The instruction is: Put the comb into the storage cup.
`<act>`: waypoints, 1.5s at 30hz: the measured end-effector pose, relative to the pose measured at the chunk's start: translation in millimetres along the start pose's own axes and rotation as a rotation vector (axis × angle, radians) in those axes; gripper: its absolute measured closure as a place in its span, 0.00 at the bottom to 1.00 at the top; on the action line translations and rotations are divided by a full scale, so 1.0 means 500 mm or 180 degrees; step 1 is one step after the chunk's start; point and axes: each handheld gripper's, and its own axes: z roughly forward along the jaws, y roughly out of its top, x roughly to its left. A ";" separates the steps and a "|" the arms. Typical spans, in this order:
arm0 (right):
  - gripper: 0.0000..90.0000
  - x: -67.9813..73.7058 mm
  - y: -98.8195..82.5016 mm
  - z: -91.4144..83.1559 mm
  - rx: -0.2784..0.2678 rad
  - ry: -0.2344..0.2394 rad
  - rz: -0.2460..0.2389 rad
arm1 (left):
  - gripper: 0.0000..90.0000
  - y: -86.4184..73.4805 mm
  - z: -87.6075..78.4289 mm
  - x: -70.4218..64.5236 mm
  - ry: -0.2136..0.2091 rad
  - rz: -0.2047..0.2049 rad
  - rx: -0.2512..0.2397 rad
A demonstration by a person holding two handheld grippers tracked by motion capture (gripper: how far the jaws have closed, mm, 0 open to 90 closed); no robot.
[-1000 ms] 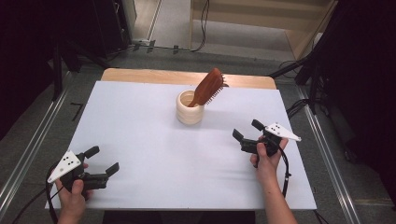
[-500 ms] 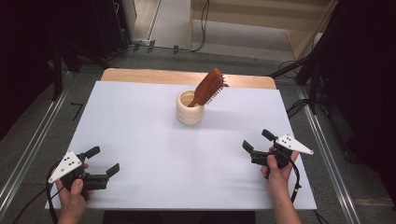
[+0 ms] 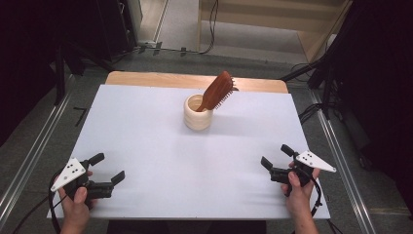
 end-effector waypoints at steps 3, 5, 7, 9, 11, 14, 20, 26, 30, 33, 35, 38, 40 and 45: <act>0.00 -0.003 -0.006 -0.013 0.0004 -0.0030 -0.0002 | 0.00 0.000 0.000 0.000 -0.0003 0.0001 -0.0005; 0.00 -0.004 -0.008 -0.022 -0.0001 -0.0039 -0.0005 | 0.00 0.000 0.000 0.000 -0.0006 0.0002 -0.0004; 0.00 -0.005 -0.010 -0.030 0.0005 -0.0048 -0.0035 | 0.00 0.000 0.000 0.000 -0.0012 0.0001 -0.0009; 0.00 -0.006 -0.014 -0.038 0.0018 -0.0075 -0.0053 | 0.00 0.000 -0.001 0.000 -0.0012 0.0004 -0.0011; 0.00 -0.007 -0.018 -0.046 0.0035 -0.0088 -0.0062 | 0.00 0.000 -0.001 0.000 -0.0014 0.0007 -0.0007; 0.00 -0.009 -0.024 -0.057 0.0061 -0.0116 -0.0080 | 0.00 0.000 -0.001 0.000 -0.0010 0.0006 -0.0005; 0.00 -0.017 -0.033 -0.077 0.0112 -0.0254 -0.0136 | 0.00 0.000 -0.001 0.000 0.0001 0.0013 -0.0001; 0.00 -0.019 -0.037 -0.098 0.0179 -0.0259 -0.0240 | 0.00 -0.001 -0.001 -0.001 -0.0002 0.0013 0.0003; 0.00 -0.032 -0.046 -0.113 0.0165 -0.0336 -0.0202 | 0.00 -0.001 -0.001 -0.001 -0.0001 0.0002 -0.0001; 0.00 -0.031 -0.050 -0.125 0.0214 -0.0431 -0.0288 | 0.00 -0.002 -0.001 0.000 0.0019 -0.0008 -0.0014; 0.00 -0.033 -0.060 -0.126 0.0317 -0.0487 -0.0363 | 0.00 -0.003 -0.004 0.005 0.0062 -0.0072 -0.0042; 0.00 -0.034 -0.066 -0.127 0.0295 -0.0471 -0.0320 | 0.00 -0.005 -0.009 0.013 0.0094 -0.0222 -0.0104; 0.00 -0.032 -0.069 -0.125 0.0272 -0.0488 -0.0305 | 0.00 -0.006 -0.009 0.014 0.0098 -0.0248 -0.0109; 0.00 -0.037 -0.071 -0.130 0.0206 -0.0499 -0.0190 | 0.00 -0.006 -0.006 0.010 0.0131 -0.0224 -0.0057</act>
